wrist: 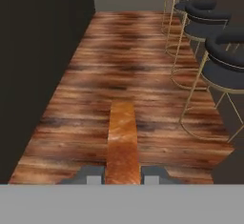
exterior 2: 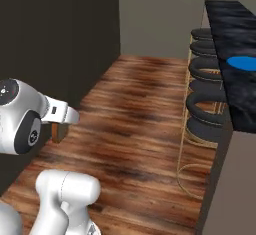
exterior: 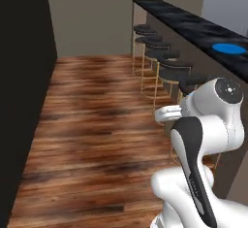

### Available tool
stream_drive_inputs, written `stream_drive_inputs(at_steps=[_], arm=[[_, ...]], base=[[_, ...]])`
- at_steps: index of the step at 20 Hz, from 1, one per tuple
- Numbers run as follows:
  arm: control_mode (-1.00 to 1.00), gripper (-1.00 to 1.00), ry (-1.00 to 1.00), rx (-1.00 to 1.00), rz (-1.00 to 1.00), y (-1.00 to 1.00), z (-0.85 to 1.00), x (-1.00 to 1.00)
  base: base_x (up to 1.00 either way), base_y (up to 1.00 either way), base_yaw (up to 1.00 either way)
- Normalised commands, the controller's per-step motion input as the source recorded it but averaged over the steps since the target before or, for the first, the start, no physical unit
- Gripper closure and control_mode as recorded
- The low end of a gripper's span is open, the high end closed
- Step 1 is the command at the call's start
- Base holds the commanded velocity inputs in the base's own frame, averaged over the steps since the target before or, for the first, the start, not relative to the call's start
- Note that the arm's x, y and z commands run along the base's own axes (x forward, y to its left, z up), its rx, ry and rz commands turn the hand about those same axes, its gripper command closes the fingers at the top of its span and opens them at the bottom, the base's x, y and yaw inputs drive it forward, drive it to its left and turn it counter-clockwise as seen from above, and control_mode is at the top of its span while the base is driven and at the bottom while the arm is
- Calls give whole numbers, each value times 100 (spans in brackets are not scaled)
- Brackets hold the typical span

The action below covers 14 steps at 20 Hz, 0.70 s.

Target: Start the toaster. Once the lever pops up, take the bread to the plate on the dining counter.

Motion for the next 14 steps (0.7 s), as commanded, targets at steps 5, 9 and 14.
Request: stream_drive_inputs(at_steps=[5,9,14], arm=[[100,100,0,0,0,0,0,0],[100,100,0,0,0,0,0,0],[100,100,0,0,0,0,0,0]], base=[[37,49,-85],[23,41,-90],[28,49,-87]])
